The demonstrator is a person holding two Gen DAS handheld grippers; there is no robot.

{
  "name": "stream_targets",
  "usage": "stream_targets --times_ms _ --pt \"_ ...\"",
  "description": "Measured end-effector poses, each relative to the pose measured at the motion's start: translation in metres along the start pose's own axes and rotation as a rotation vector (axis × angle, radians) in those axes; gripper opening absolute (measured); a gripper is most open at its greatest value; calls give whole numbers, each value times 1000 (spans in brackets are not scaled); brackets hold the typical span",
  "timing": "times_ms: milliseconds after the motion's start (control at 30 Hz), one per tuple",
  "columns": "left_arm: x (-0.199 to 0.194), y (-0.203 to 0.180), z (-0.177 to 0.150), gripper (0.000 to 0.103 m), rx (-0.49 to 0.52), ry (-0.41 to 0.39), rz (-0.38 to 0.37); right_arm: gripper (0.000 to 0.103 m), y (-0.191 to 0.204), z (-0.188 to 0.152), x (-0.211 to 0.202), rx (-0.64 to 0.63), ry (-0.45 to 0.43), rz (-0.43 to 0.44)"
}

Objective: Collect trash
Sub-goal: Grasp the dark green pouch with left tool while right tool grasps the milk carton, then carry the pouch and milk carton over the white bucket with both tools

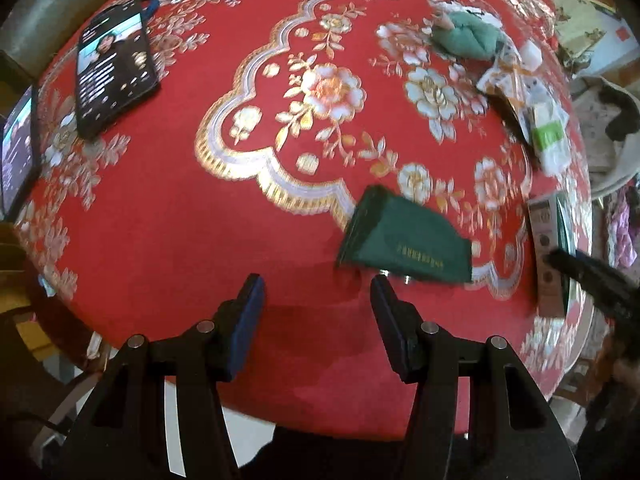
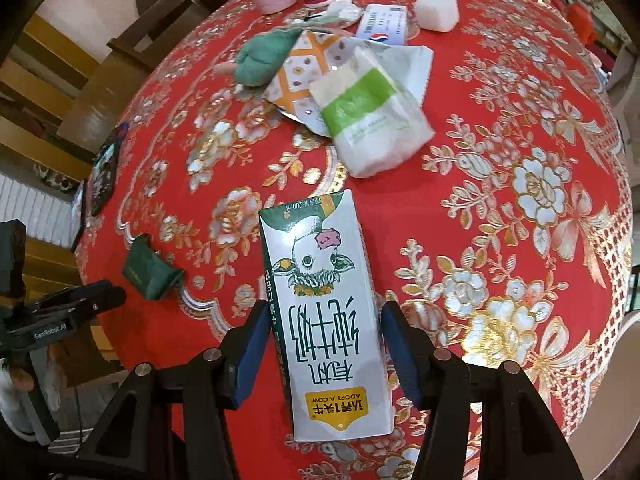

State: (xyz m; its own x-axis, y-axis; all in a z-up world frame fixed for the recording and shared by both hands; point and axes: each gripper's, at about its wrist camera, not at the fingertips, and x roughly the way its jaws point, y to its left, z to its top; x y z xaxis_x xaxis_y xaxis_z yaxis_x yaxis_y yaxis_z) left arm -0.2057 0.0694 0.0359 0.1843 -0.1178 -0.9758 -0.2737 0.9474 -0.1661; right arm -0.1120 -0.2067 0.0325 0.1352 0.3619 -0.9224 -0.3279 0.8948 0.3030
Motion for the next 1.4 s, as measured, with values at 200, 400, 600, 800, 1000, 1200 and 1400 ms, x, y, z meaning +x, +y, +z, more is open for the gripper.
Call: stream_targets --times_ms 200,400,600,800,1000,1200,1400 --pt "-2 -20 33 54 20 -82 -28 55 -2 -1 -3 19 -2 -27" --pt "-6 -43 64 54 28 -117 -164 62 -3 -3 -4 42 -15 -20" --pt "-4 -59 55 54 12 -93 -218 62 2 -9 -5 39 -40 -28" --pt "11 -68 40 55 -7 -82 -158 63 10 -13 4 -4 -54 -98" --pt "16 -82 34 44 33 -127 -117 55 7 -15 4 -1 -99 -79" --pt "14 -96 32 21 79 -115 -155 55 -1 -21 -16 19 -144 -23" --pt "-3 -123 31 19 125 -145 -191 55 -7 -23 -42 33 -198 -9"
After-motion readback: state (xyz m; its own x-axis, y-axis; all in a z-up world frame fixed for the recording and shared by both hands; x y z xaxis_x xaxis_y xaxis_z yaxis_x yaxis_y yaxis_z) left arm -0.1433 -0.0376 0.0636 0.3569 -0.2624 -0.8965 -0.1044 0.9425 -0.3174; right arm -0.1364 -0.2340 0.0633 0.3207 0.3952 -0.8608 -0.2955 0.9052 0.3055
